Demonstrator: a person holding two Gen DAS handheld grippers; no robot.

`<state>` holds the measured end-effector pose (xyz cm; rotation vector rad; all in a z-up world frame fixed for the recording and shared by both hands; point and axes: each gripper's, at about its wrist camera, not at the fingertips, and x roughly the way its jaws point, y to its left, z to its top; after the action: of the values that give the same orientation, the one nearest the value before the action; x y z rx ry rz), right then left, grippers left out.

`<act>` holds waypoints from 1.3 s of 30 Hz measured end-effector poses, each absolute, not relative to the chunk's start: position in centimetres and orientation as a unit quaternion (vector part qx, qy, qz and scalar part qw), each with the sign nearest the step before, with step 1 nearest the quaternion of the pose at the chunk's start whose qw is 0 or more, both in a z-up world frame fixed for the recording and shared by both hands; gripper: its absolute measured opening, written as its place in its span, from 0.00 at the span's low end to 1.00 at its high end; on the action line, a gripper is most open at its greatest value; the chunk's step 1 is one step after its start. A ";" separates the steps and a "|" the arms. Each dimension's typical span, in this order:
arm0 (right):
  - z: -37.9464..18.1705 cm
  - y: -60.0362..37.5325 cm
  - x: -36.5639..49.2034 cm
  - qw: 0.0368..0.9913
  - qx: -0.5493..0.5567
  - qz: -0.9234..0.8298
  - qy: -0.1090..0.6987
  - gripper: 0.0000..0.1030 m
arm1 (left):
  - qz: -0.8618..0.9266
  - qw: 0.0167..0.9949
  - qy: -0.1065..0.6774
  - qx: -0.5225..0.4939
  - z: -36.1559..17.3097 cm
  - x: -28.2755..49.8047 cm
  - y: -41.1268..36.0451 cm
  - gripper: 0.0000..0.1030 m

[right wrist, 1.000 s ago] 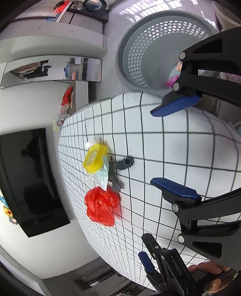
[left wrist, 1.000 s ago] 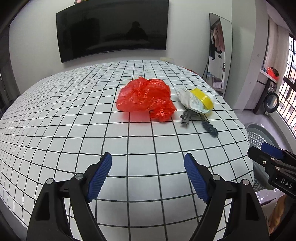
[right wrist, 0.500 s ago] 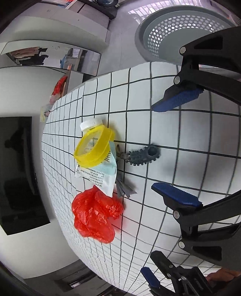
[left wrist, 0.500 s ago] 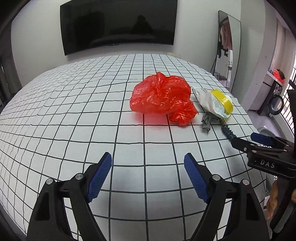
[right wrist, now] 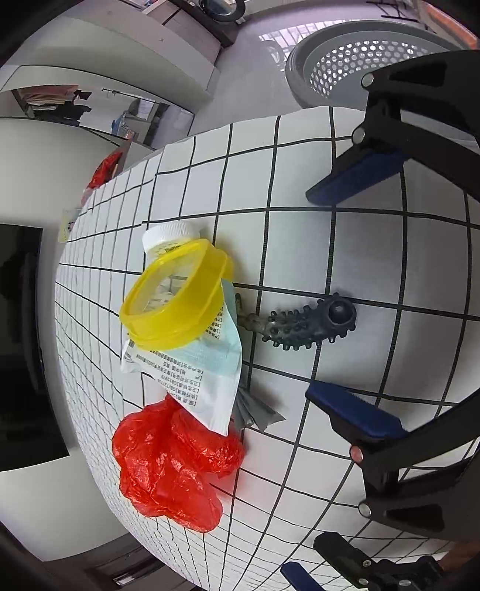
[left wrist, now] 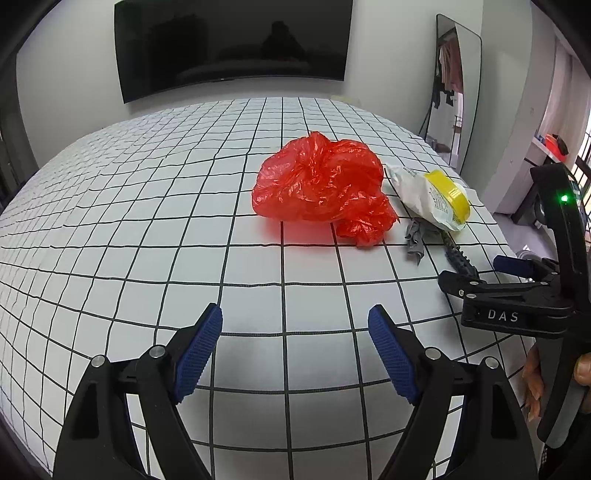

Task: Collect trash
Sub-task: 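Move the right gripper back to the table and grasp the dark spiky toy, then grasp the red plastic bag with the left gripper while the right gripper holds the spiky toy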

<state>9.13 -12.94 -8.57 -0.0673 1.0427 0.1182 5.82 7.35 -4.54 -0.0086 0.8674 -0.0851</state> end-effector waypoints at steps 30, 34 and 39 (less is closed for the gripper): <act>-7.1 -13.9 4.6 0.886 0.013 0.130 0.444 0.23 | -0.033 0.909 0.416 -0.003 -4.1 5.9 7.3 0.78; -6.7 -15.4 1.9 0.890 0.033 0.124 0.437 0.23 | -0.033 0.910 0.414 -0.006 -3.8 6.3 7.2 0.79; -5.8 -17.1 0.1 0.901 0.046 0.103 0.419 0.23 | -0.039 0.912 0.408 -0.007 -3.4 7.3 6.5 0.79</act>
<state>0.06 -17.10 -5.85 0.0960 0.8662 0.2122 7.28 6.51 -3.35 -0.0153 0.8414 -0.0806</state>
